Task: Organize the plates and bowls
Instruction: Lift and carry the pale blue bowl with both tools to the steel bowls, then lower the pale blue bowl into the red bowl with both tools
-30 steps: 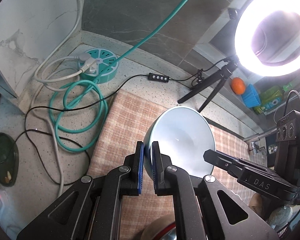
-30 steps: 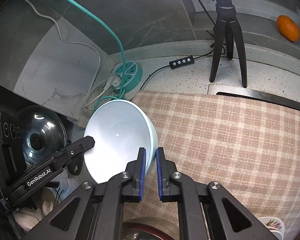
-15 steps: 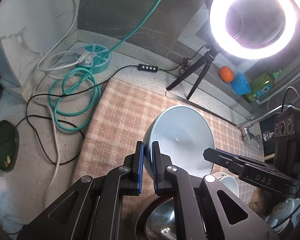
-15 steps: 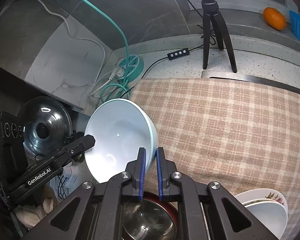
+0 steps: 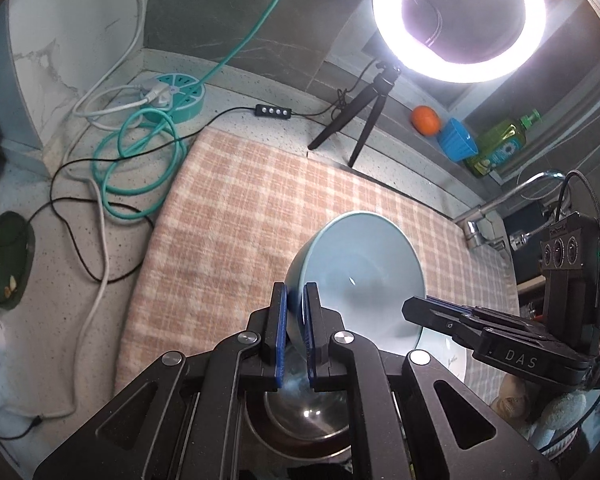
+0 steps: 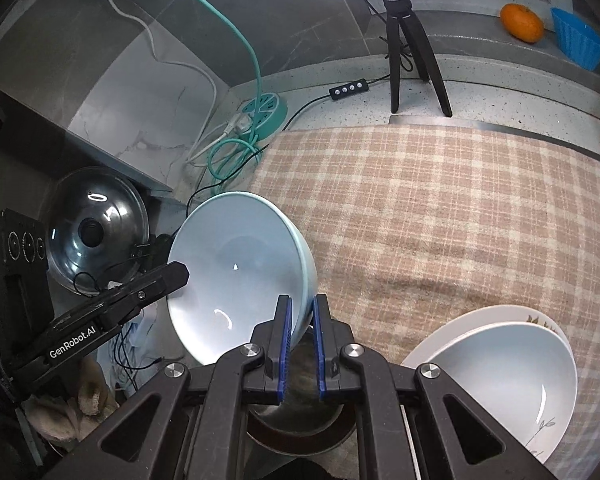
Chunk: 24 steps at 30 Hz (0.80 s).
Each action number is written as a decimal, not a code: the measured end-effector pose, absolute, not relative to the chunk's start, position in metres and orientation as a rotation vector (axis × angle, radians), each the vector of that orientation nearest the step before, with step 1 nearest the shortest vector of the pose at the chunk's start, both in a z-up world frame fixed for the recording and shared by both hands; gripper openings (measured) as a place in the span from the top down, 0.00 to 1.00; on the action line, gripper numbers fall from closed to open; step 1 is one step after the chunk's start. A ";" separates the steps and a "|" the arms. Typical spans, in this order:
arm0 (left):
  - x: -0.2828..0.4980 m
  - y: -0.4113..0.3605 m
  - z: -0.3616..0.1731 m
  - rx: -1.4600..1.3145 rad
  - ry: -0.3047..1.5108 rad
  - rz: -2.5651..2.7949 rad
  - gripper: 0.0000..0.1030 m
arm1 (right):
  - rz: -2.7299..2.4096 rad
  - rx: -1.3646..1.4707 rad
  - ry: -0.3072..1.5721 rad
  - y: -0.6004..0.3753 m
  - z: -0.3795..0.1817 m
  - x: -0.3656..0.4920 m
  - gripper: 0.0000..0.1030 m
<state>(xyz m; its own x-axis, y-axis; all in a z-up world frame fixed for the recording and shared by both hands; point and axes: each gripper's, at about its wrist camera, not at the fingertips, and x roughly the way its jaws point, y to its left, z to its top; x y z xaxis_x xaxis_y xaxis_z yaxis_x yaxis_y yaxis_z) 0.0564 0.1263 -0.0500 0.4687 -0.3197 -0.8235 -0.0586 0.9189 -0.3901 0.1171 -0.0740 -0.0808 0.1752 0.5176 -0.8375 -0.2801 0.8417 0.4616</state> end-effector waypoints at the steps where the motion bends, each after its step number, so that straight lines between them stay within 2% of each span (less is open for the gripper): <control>1: 0.054 0.125 -0.051 -0.391 1.081 -0.167 0.94 | 0.569 0.221 1.280 -0.076 -0.082 0.113 0.91; 24: 0.022 0.110 -0.067 -0.402 1.133 -0.182 0.92 | 0.554 0.242 1.378 -0.087 -0.118 0.068 0.91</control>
<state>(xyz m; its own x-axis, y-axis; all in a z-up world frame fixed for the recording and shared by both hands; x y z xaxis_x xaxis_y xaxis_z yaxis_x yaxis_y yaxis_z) 0.0223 0.1105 -0.0666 0.4188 -0.3414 -0.8414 -0.0607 0.9140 -0.4011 0.0683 -0.0869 -0.1182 0.0904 0.5050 -0.8584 -0.2301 0.8492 0.4753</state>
